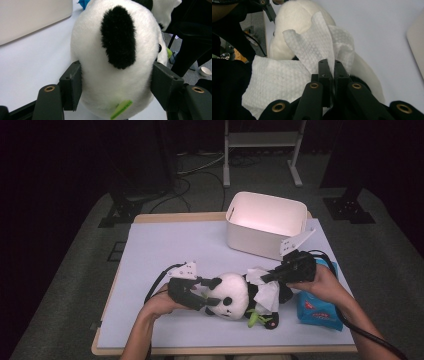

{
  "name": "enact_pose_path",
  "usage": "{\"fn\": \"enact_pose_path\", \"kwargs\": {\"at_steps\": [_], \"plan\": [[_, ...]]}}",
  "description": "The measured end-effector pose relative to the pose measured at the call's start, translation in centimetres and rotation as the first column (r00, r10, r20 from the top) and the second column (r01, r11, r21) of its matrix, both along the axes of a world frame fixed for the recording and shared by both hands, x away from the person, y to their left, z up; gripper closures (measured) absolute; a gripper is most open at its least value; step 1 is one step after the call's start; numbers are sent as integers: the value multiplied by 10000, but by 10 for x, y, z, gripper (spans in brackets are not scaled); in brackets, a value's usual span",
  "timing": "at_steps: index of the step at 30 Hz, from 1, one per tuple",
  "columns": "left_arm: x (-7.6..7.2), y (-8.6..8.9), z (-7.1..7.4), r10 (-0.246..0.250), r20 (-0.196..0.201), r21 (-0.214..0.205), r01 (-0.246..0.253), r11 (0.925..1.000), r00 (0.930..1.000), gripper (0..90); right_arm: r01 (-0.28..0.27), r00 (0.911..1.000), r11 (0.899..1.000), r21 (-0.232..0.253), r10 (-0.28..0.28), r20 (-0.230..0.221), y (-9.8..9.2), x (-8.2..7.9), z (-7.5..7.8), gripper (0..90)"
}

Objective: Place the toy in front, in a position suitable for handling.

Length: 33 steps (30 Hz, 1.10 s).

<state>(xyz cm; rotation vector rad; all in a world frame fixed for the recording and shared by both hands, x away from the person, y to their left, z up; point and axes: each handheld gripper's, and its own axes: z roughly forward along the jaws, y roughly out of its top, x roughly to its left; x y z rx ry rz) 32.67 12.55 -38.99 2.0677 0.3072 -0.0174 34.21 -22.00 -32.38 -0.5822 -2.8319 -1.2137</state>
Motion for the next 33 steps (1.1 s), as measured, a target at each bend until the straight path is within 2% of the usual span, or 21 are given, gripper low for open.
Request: {"fn": "enact_pose_path", "kwargs": {"at_steps": [3,10,14,16,18,22,29,33], "plan": [[-1,0,0,-58,9,49,58,10000,10000,315,102,9999,9999,33,-101,-17,-7,-3,-1,864],[-1,-5,6,73,-194,230,-68,9997,9998,178,182,9998,9998,90,-181,-101,-10,-8,-7,864],[-1,-11,9,76,-298,18,-76,10000,9995,106,52,9999,9999,136,-50,-144,-9,-10,-10,865],[-2,-16,9,-29,-145,120,31,9999,9999,117,-39,9998,9999,141,41,-178,-6,-11,-9,864],[-3,-18,8,-64,32,346,63,9994,10000,185,-150,9998,9998,95,151,-97,0,-12,-6,864],[-4,-15,8,-185,248,254,179,9995,9995,302,-521,9986,9986,59,521,54,18,-10,1,865],[-6,-17,11,-287,543,214,276,9994,9981,330,-1315,9911,9913,-112,1316,185,63,-5,5,865],[-5,-12,9,-309,563,308,292,9991,9979,338,-1435,9893,9890,-368,1444,227,75,-3,7,864]]}}
